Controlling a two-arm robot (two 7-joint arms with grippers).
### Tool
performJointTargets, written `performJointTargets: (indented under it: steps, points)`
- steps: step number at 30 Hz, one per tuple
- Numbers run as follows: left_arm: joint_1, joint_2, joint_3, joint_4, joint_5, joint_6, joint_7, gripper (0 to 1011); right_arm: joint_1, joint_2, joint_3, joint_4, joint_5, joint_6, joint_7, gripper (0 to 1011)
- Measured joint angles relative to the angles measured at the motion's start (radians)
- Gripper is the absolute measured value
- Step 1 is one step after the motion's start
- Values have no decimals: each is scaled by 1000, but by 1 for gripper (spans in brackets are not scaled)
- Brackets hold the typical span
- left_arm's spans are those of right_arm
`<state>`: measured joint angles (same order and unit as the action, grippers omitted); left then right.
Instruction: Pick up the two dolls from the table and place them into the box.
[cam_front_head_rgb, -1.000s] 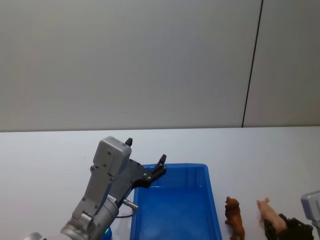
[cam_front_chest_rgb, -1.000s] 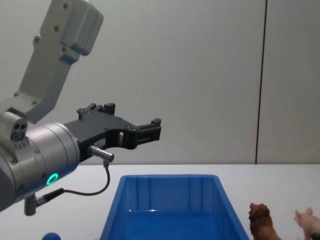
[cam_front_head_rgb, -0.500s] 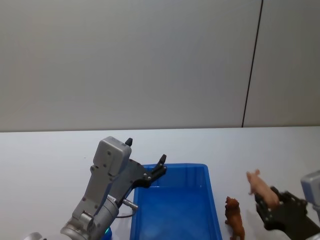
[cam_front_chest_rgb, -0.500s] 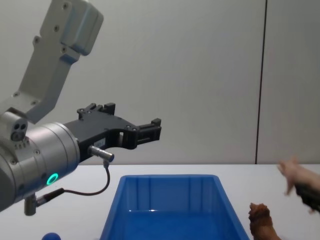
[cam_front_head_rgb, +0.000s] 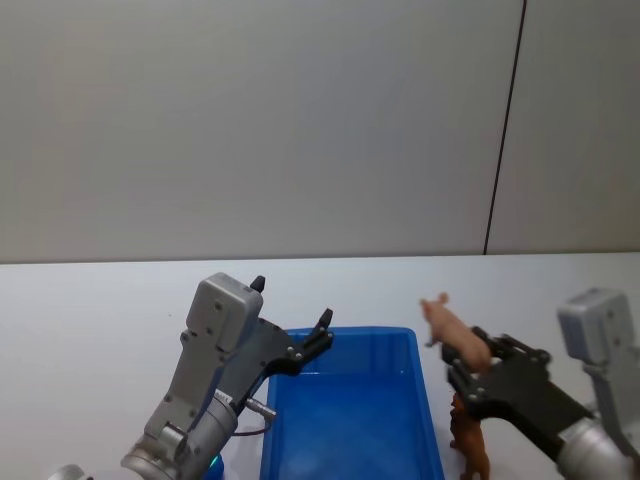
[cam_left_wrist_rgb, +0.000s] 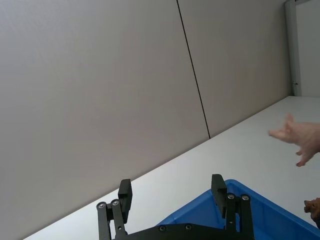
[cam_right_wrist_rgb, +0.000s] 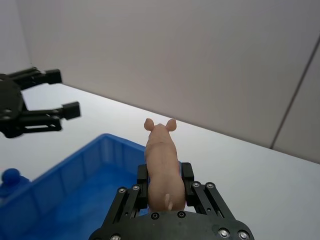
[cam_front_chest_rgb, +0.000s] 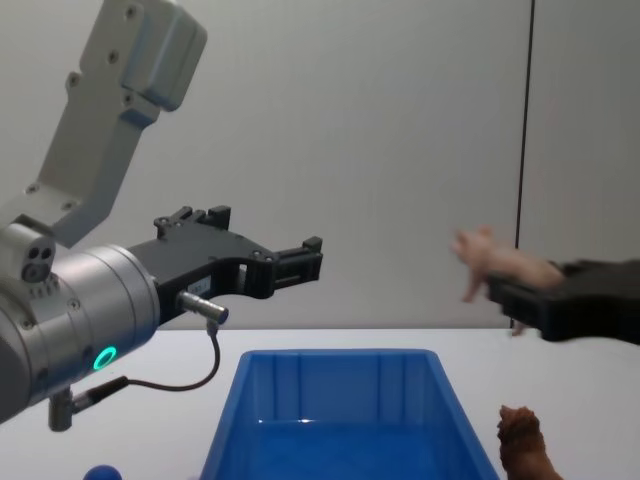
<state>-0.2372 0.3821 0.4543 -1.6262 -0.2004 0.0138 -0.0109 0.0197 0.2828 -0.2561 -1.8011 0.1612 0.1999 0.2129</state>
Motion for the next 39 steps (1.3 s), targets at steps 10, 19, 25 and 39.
performJointTargets:
  steps: [10,19,25,39]
  points:
    - [0,0,0,0,0,0,0,1001,95,-75,-33,68,18,89,107,481]
    - [0,0,0,0,0,0,0,1002,152,-119,-50,134,35,152,146,791]
    - [0,0,0,0,0,0,0,1001,160,-126,-51,144,44,170,138,942]
    - [0,0,0,0,0,0,0,1002,106,-84,-23,71,73,185,35,1001]
